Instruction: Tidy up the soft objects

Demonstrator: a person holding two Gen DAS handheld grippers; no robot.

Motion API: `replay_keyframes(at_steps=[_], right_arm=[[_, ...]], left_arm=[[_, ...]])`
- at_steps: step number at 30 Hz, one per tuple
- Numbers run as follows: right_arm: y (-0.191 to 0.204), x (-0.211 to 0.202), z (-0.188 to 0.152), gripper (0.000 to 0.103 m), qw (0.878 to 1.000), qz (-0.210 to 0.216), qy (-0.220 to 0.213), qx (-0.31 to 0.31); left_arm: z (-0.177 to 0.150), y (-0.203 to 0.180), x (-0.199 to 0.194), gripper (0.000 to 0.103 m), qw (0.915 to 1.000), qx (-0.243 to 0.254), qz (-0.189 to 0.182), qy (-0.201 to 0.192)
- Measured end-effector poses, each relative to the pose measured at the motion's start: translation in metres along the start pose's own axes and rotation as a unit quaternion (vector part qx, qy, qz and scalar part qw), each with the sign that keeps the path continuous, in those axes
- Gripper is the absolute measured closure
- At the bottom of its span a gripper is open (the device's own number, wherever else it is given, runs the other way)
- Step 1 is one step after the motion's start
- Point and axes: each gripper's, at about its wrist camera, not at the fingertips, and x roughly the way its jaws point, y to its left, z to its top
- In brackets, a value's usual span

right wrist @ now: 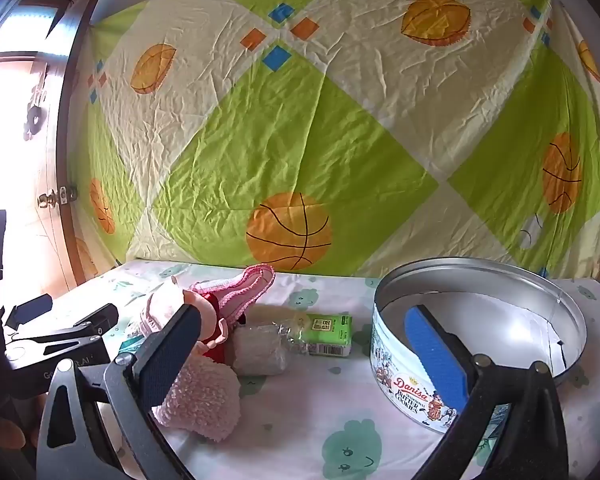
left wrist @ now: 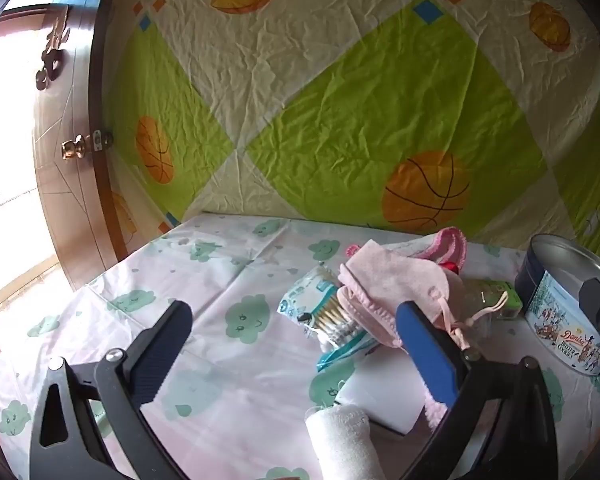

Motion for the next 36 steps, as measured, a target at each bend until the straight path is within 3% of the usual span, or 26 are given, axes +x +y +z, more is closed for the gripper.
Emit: replay_keyframes(at_steps=[36], right_arm=[[0.002,-0.001,0.001,0.000,1.000,0.001,0.003,-0.001]], left_arm=[[-0.003,0.005,0.001,0.000,1.0000,-0.007,0.001,0.000]])
